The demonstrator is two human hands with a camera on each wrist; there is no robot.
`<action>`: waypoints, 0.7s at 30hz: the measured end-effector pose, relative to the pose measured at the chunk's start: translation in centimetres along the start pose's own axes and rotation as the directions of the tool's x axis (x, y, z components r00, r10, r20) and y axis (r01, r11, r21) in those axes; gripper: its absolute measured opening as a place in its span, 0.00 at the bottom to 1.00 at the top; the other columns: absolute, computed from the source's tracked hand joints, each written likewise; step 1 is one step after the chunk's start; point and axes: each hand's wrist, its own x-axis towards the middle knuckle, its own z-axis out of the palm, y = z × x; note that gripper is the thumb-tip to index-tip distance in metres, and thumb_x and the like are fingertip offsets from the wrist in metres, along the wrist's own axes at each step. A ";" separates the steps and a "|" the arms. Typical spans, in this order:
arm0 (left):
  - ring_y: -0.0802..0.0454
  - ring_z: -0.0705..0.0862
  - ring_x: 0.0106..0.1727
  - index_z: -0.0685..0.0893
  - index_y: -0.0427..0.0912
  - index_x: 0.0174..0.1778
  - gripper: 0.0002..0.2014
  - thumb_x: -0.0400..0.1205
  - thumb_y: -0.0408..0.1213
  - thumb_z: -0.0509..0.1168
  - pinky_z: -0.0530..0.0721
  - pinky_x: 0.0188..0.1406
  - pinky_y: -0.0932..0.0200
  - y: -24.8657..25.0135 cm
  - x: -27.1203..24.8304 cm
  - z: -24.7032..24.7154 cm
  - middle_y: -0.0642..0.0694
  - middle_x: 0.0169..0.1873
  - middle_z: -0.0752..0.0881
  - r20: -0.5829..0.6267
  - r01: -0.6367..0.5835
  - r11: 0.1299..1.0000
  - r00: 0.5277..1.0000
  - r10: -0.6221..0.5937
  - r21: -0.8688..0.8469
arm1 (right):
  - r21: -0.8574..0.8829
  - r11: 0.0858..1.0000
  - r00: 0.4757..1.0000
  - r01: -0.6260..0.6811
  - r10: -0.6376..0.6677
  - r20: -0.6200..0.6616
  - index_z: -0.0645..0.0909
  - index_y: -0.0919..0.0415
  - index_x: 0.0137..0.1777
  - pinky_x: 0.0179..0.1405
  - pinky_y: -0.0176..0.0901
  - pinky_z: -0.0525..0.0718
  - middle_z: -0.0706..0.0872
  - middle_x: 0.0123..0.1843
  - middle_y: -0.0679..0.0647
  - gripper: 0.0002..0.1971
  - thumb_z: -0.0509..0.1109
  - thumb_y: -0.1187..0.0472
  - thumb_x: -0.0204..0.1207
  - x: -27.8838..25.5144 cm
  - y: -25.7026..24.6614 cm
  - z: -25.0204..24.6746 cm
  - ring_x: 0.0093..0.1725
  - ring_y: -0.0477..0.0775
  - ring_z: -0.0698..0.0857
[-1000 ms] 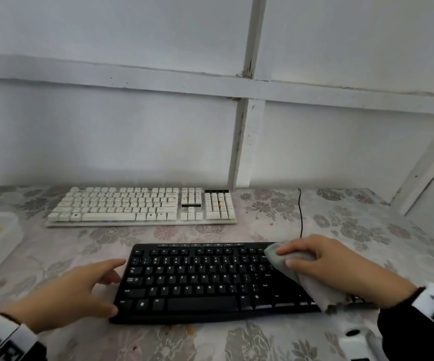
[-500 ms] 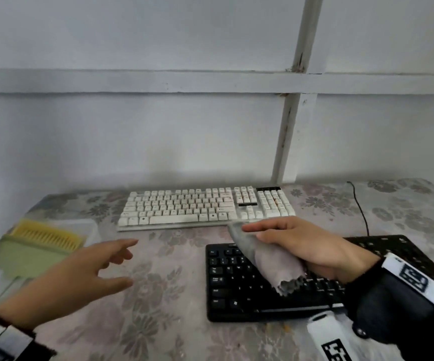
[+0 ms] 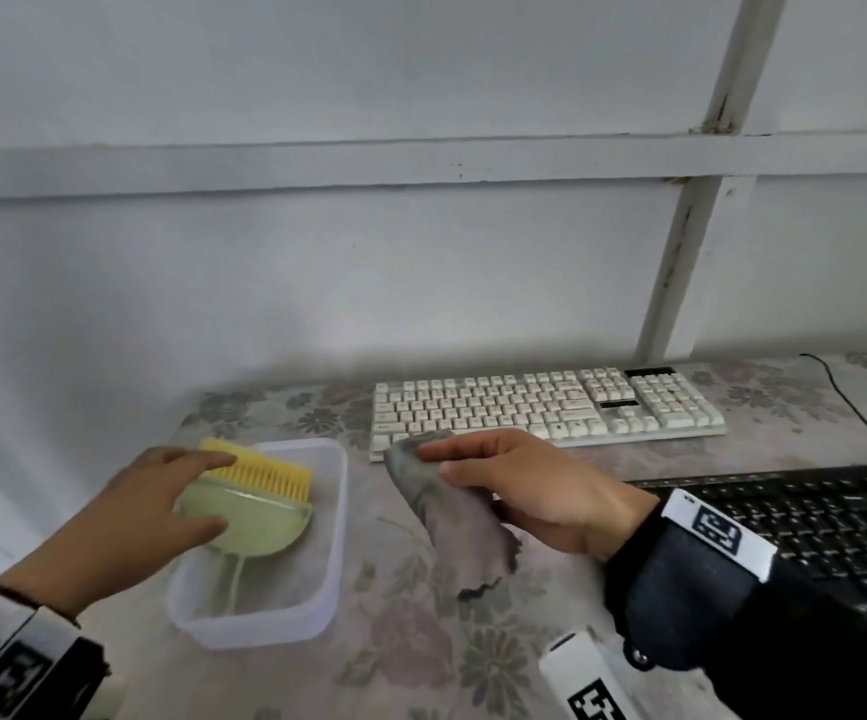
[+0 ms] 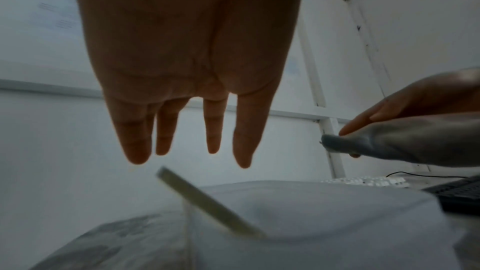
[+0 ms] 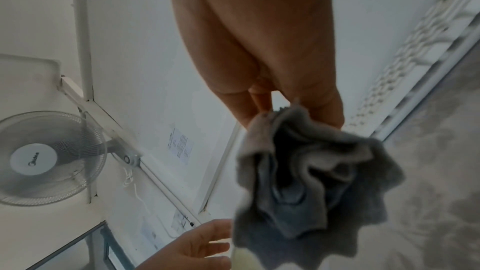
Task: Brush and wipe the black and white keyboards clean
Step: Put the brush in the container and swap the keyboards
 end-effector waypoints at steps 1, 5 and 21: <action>0.47 0.72 0.68 0.75 0.58 0.67 0.26 0.74 0.37 0.73 0.70 0.66 0.54 -0.8 0.3 0.1 0.45 0.68 0.75 0.016 0.038 0.999 0.999 -0.038 -0.004 | -0.006 1.000 1.000 0.003 -0.003 0.007 0.81 0.60 0.65 0.45 0.36 0.83 0.87 0.49 0.55 0.15 0.64 0.69 0.81 0.4 -0.3 0.9 0.47 0.49 0.84; 0.51 0.83 0.54 0.78 0.67 0.52 0.19 0.75 0.37 0.72 0.79 0.54 0.54 -2.7 0.9 0.3 0.48 0.59 0.83 0.072 0.094 0.985 0.994 -0.085 -0.142 | -0.033 0.999 0.999 0.034 -0.034 0.003 0.77 0.62 0.70 0.51 0.43 0.84 0.86 0.50 0.55 0.20 0.66 0.72 0.79 2.1 -1.2 4.2 0.48 0.51 0.84; 0.66 0.80 0.39 0.76 0.72 0.41 0.22 0.75 0.32 0.71 0.70 0.34 0.79 0.7 -0.1 -3.7 0.64 0.38 0.80 -0.319 -0.134 0.957 0.946 0.047 -0.256 | -0.710 0.694 0.993 0.119 -0.101 0.068 0.76 0.64 0.33 0.30 0.35 0.70 0.78 0.37 0.59 0.09 0.71 0.66 0.73 8.0 -0.7 12.3 0.44 0.55 0.75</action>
